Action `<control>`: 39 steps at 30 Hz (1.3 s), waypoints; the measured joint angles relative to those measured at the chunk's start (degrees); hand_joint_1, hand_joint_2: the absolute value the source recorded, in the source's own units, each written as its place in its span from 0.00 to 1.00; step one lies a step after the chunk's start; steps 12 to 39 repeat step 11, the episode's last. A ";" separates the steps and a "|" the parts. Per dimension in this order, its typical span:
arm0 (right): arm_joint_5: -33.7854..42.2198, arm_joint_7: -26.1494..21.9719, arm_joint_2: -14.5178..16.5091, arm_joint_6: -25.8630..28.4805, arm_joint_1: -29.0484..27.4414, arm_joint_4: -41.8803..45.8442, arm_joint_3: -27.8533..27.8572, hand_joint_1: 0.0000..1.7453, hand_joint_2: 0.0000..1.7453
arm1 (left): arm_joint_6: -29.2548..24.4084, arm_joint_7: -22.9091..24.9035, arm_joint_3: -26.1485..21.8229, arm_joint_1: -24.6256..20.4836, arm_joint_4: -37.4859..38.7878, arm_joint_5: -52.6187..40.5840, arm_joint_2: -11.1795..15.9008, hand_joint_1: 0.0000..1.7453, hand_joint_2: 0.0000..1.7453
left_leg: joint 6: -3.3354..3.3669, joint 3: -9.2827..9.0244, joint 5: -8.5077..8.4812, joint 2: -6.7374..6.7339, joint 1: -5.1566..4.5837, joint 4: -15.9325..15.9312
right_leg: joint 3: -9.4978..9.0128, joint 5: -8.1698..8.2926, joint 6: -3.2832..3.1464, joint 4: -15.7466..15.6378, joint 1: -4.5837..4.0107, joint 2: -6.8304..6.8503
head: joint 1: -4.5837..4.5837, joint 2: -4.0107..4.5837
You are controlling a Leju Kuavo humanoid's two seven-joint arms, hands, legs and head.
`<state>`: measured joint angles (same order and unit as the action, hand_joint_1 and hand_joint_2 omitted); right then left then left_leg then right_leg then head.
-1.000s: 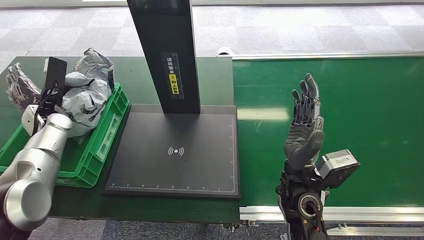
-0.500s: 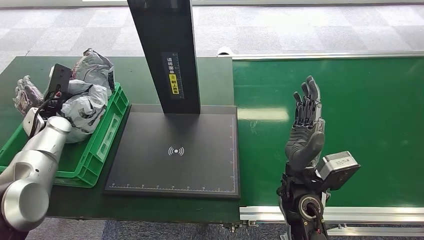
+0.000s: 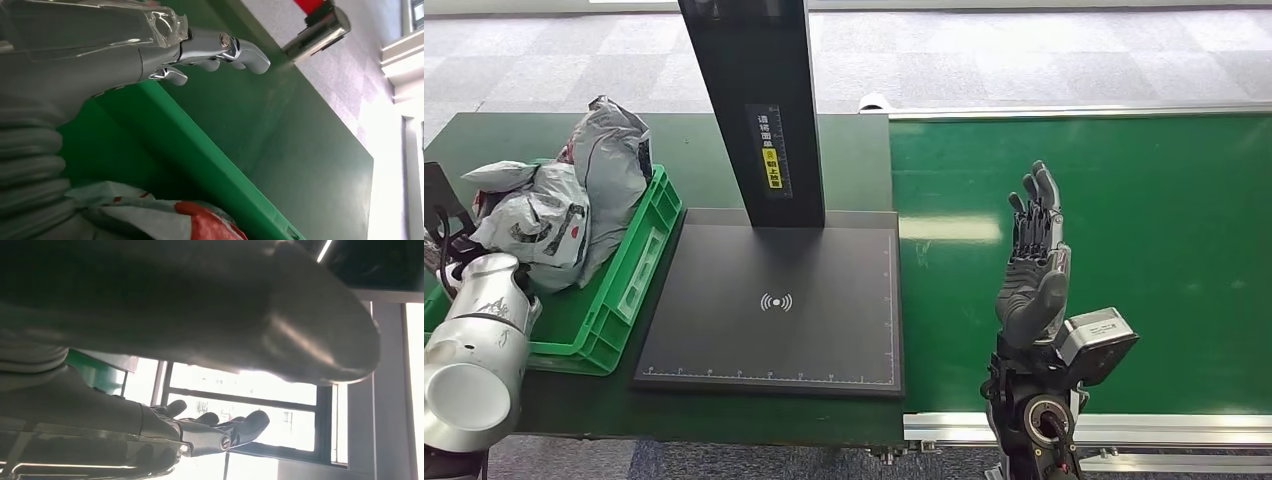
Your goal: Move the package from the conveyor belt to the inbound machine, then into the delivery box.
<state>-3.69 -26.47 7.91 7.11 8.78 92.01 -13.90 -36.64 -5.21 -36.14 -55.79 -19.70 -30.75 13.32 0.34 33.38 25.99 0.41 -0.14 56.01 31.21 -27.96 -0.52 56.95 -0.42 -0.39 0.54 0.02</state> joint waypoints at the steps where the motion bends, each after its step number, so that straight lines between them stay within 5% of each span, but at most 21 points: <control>1: 0.11 -0.05 -0.02 0.15 -0.17 -0.01 0.08 0.00 0.00 | 2.13 -1.16 -1.09 0.14 0.03 2.45 0.03 0.00 0.00 | 0.00 0.00 0.00 0.01 0.01 0.00 | 0.00 -0.01 -0.01 0.00 0.00 0.00 | -0.01 0.00; 5: 0.34 -0.28 -0.09 0.36 -0.45 -0.15 0.36 0.00 0.00 | 12.93 -4.32 -7.18 0.14 0.05 13.12 -0.27 0.00 0.00 | 0.00 -0.01 0.00 -0.08 0.01 0.00 | -0.01 0.02 -0.02 0.00 0.00 -0.06 | 0.01 0.00; 11: 0.47 -0.31 -0.10 0.35 -0.44 -0.50 0.55 0.00 0.00 | 17.35 -6.29 -12.39 -0.37 0.03 17.57 -0.45 0.00 0.00 | 0.00 -0.03 0.00 -0.09 0.00 0.00 | -0.02 0.06 -0.03 0.00 0.02 -0.10 | -0.01 0.00; 39: 0.47 -0.31 -0.10 0.35 -0.44 -0.50 0.55 0.00 0.00 | 17.35 -6.29 -12.39 -0.37 0.03 17.57 -0.45 0.00 0.00 | 0.00 -0.03 0.00 -0.09 0.00 0.00 | -0.02 0.06 -0.03 0.00 0.02 -0.10 | -0.01 0.00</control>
